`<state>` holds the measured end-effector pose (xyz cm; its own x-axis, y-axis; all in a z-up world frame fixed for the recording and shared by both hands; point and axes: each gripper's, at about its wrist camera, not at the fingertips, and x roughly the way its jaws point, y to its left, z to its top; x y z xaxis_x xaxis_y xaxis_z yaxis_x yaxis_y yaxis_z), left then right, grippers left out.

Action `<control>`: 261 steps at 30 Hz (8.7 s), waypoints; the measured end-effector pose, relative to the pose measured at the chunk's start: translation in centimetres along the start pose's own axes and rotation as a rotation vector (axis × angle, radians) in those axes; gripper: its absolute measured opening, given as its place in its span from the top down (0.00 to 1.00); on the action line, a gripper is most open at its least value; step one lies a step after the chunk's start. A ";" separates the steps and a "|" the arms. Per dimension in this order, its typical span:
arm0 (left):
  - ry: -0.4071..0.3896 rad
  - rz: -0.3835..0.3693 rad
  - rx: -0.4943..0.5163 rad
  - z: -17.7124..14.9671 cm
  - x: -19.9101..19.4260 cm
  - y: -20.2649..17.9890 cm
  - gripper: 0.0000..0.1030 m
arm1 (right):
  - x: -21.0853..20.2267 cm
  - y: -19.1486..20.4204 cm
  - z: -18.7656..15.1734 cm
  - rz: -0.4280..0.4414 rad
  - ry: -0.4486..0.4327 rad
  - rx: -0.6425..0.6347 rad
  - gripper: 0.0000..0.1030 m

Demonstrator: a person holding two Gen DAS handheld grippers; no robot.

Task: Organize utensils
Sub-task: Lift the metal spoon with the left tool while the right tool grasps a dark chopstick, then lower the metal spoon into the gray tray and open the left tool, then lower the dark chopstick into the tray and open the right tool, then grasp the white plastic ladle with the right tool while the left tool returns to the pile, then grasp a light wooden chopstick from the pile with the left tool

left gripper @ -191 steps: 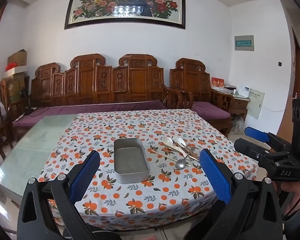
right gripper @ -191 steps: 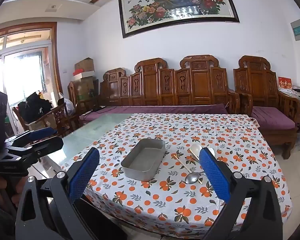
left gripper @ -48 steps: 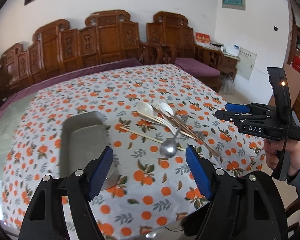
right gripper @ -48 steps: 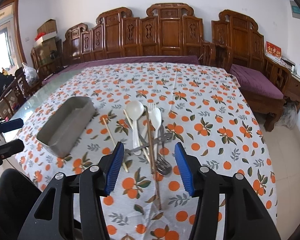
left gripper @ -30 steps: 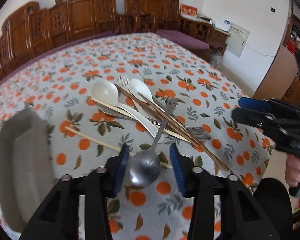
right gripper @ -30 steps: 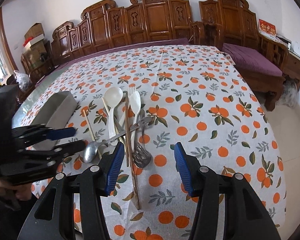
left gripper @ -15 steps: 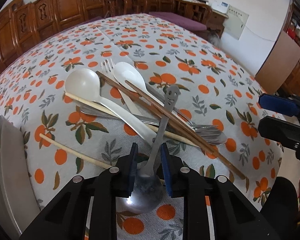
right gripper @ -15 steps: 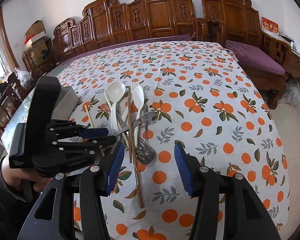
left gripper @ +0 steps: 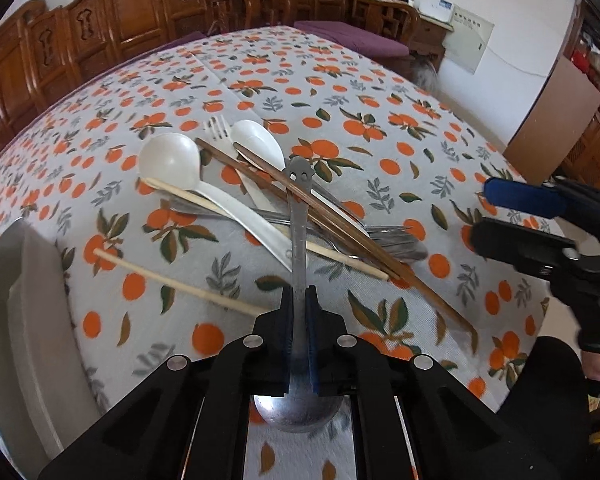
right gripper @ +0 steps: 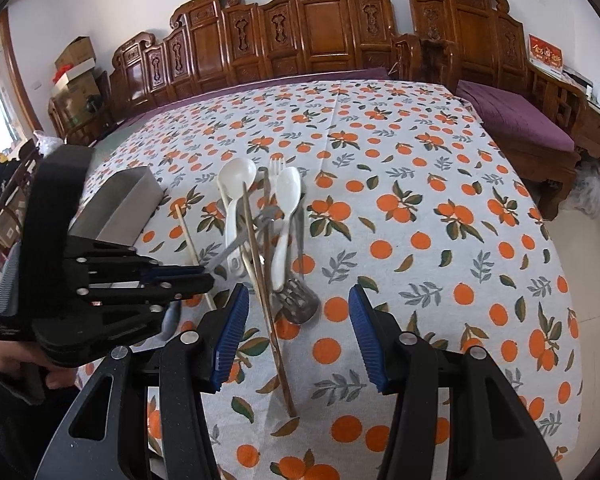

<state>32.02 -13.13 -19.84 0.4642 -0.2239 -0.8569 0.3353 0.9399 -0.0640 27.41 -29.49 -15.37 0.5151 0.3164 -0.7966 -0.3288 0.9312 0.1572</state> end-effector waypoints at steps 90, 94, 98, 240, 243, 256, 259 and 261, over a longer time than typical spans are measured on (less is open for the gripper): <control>-0.064 0.188 -0.355 -6.9 -7.8 19.8 0.95 | 2.4 16.3 3.1 0.148 0.027 -0.245 0.94; -0.127 0.178 -0.363 -6.9 -10.1 19.9 0.95 | 2.5 17.4 3.3 0.163 0.029 -0.238 0.94; -0.190 0.163 -0.378 -7.1 -12.5 20.5 0.95 | 3.3 18.9 3.7 0.184 0.038 -0.229 0.94; 0.021 0.178 -0.249 0.6 2.1 4.5 0.53 | 9.2 -2.1 7.3 -0.023 -0.062 0.037 0.89; 0.022 0.192 -0.238 0.4 2.3 4.3 0.59 | 9.2 -1.8 7.3 -0.019 -0.060 0.028 0.89; 0.032 0.147 -0.232 -1.0 0.7 4.9 0.92 | 9.9 -0.8 7.3 -0.016 -0.045 0.007 0.89; 0.045 0.151 -0.238 -1.4 0.4 5.0 0.94 | 10.0 -0.5 7.3 -0.016 -0.041 -0.001 0.89; 0.049 0.156 -0.243 -1.7 0.2 5.2 0.94 | 10.1 -0.3 7.3 -0.015 -0.040 -0.005 0.89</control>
<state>32.47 -7.88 -21.22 0.4528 -0.0652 -0.8892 0.0544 0.9975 -0.0454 38.51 -25.27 -19.15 0.5516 0.3094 -0.7746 -0.3245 0.9351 0.1424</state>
